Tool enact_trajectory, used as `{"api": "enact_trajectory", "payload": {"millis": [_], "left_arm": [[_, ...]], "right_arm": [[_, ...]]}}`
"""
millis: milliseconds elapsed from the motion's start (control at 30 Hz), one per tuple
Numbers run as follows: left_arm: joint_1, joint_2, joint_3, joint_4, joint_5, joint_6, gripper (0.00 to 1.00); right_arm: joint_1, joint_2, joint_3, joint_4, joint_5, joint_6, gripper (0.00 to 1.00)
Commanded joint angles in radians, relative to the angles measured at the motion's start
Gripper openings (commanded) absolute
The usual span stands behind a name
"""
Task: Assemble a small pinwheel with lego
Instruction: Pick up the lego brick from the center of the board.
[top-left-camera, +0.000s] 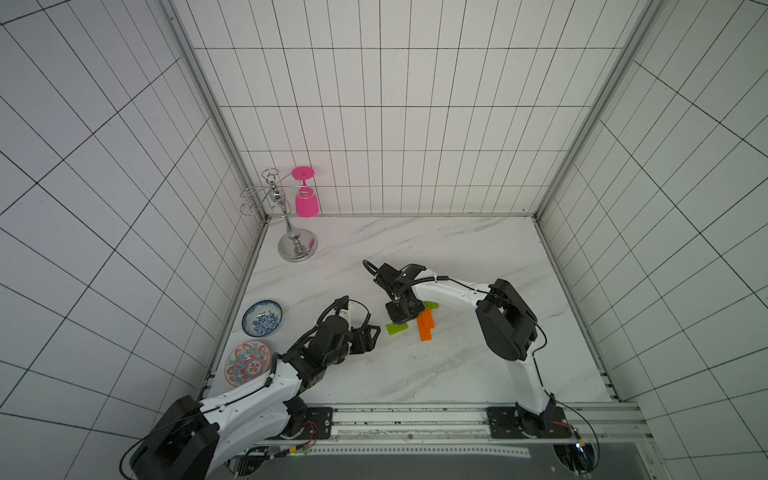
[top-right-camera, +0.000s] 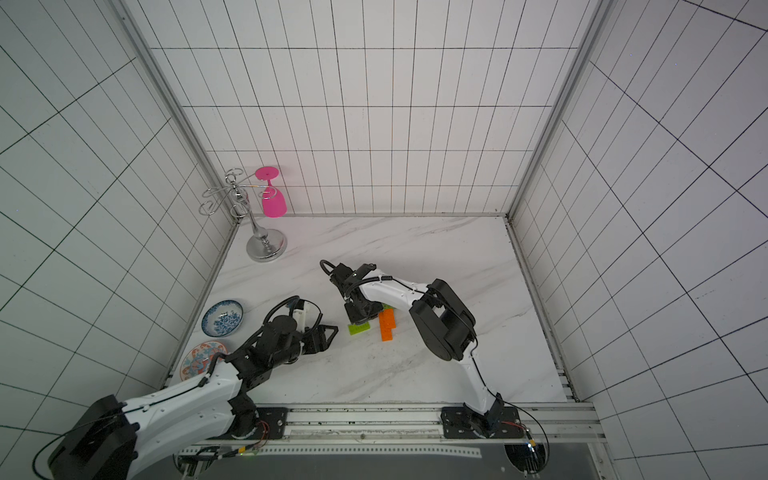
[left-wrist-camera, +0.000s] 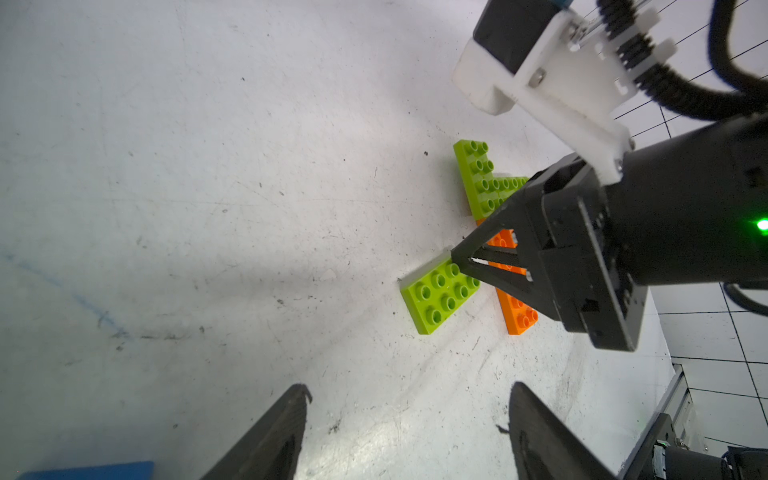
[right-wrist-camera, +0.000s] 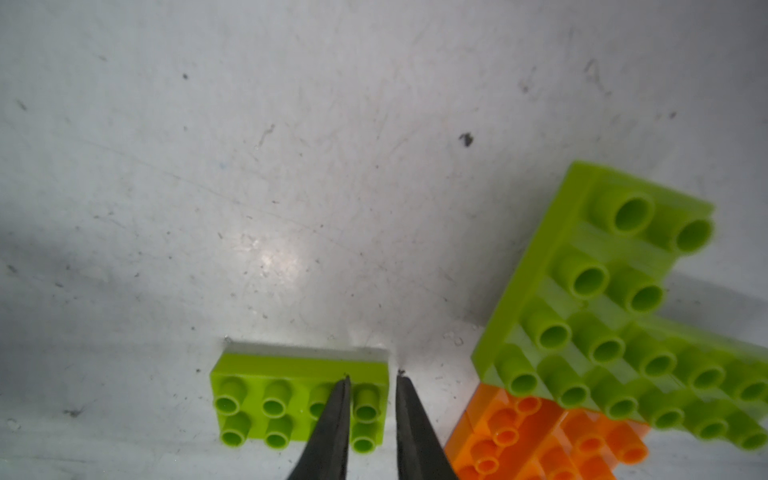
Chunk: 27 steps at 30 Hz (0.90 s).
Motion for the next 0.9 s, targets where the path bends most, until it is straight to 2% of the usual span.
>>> {"api": "enact_trajectory", "payload": {"millis": [0, 633, 867], "left_arm": [[-0.001, 0.004, 0.001, 0.002, -0.016, -0.004, 0.78], [-0.001, -0.002, -0.003, -0.001, -0.015, -0.003, 0.78], [-0.001, -0.008, -0.005, -0.004, -0.018, -0.005, 0.78]], "right_arm": [[0.014, -0.007, 0.0, -0.049, -0.012, 0.015, 0.22], [0.014, -0.051, -0.028, -0.032, -0.024, 0.021, 0.21], [0.011, -0.026, -0.024, -0.033, -0.039, 0.017, 0.19]]}}
